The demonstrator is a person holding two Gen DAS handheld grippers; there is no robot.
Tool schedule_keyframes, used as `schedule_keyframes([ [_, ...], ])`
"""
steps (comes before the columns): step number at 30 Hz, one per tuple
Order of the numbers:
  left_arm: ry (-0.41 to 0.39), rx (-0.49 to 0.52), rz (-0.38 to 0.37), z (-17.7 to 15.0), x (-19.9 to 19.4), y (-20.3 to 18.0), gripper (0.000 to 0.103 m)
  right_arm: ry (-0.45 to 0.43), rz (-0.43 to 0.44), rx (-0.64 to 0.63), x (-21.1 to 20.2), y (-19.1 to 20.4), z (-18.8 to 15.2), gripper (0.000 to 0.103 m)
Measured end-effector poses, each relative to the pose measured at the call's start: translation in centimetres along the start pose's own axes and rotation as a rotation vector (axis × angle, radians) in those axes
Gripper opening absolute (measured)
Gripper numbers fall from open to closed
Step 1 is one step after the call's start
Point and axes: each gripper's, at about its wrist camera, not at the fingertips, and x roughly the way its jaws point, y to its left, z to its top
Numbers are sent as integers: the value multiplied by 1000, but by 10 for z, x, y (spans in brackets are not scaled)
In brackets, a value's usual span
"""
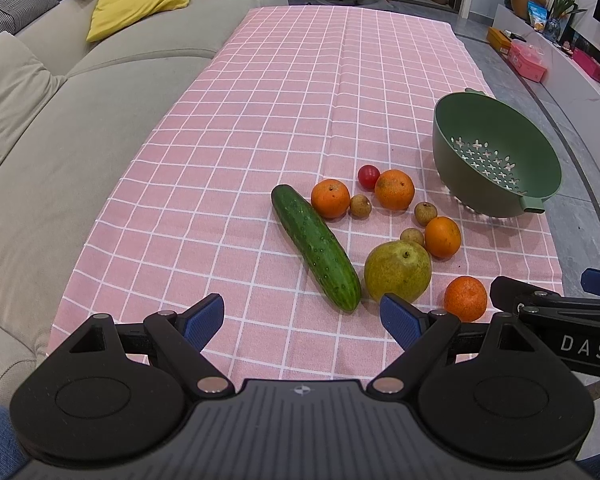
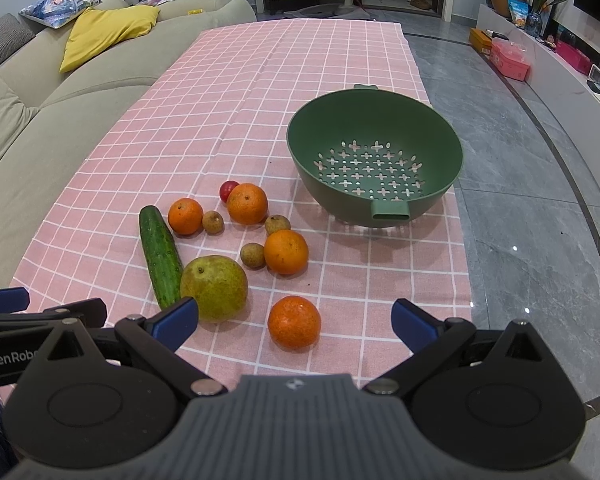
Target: Organize fruits
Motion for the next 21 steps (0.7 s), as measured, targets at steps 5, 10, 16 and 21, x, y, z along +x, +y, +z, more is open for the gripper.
schedule_keyframes([
  [5,1,1,0,0,0,0,103,0,0,0,0,0,0,99],
  [10,1,0,0,0,0,0,103,0,0,0,0,0,0,99],
  [16,5,-4,-3,-1,2,0,103,1,0,1,0,0,0,99],
  [21,10,-6,-7,-4,4,-1,103,2,-3,-1,1,1,0,99],
])
